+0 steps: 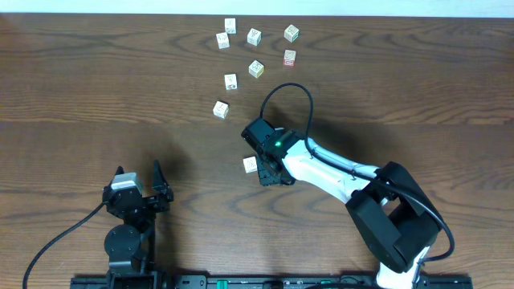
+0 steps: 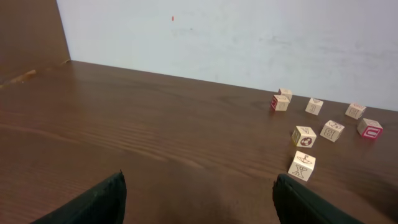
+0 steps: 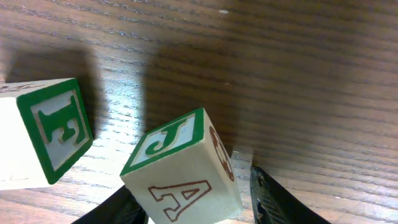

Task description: Lift 5 blocks

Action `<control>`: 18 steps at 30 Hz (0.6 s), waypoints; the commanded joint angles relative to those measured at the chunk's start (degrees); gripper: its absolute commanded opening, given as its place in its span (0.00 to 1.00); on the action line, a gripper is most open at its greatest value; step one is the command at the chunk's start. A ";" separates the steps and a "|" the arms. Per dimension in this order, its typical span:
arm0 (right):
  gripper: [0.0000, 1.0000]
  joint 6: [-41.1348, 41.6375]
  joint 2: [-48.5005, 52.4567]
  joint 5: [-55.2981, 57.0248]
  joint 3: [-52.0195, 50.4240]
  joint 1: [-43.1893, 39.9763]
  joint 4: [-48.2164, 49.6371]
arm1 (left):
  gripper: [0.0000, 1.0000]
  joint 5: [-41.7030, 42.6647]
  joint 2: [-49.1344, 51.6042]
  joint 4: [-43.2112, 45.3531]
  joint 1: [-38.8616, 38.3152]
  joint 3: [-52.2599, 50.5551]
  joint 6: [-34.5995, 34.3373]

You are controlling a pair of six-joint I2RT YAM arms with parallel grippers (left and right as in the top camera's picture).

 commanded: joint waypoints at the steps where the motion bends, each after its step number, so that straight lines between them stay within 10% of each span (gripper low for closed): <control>1: 0.52 -1.18 3.98 2.73 0.00 -0.37 -1.16 | 0.76 -0.50 -0.35 -1.92 -0.13 -1.22 -0.09; 18: 0.81 -10.29 -9.60 1.36 8.39 -2.08 -6.21 | 0.76 -0.50 -0.35 -1.92 -0.13 -1.22 -0.09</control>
